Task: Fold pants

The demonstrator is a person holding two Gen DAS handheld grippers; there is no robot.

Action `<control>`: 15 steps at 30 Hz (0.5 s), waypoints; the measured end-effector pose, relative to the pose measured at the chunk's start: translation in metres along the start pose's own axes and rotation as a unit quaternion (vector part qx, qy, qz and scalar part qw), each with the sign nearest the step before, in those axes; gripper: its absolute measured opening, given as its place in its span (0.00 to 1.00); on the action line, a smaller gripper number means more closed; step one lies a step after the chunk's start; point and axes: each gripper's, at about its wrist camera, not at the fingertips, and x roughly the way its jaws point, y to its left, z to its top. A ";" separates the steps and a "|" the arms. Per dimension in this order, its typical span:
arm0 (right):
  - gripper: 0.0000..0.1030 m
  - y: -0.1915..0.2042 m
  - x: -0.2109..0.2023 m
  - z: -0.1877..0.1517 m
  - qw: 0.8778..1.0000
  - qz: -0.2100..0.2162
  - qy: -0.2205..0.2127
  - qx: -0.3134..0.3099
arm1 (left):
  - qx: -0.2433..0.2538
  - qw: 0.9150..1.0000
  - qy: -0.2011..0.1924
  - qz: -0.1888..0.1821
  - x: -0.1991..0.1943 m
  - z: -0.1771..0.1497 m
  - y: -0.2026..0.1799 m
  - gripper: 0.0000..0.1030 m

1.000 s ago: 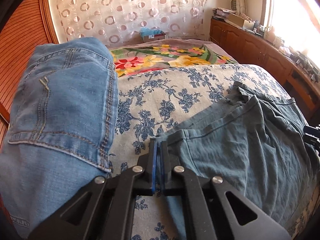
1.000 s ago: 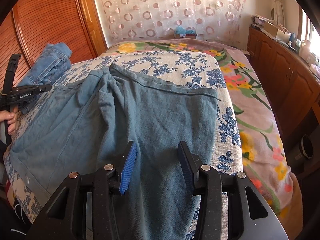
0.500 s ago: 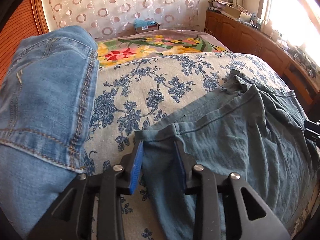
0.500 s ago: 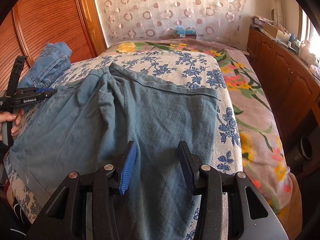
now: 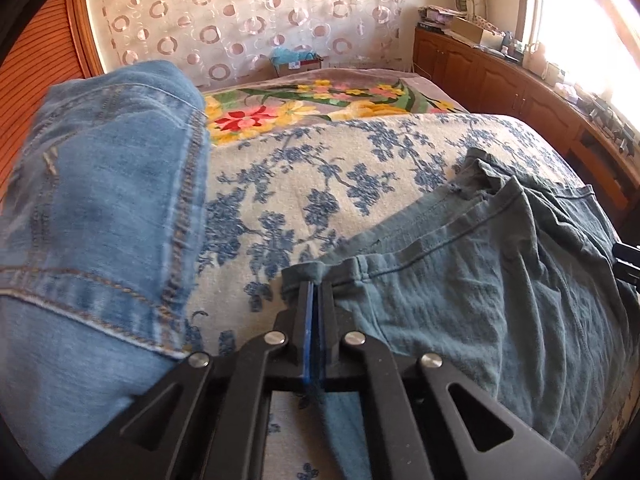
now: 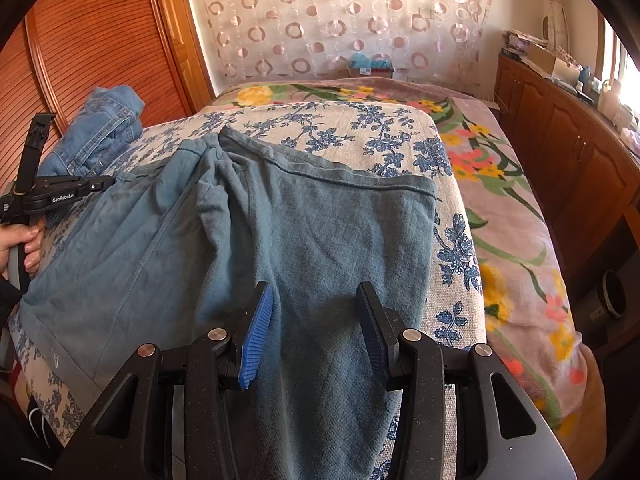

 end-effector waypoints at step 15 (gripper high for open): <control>0.42 -0.003 -0.005 -0.004 1.000 -0.002 -0.008 0.008 | 0.006 1.000 -0.020 -0.004 -0.027 -0.001 -0.008 0.05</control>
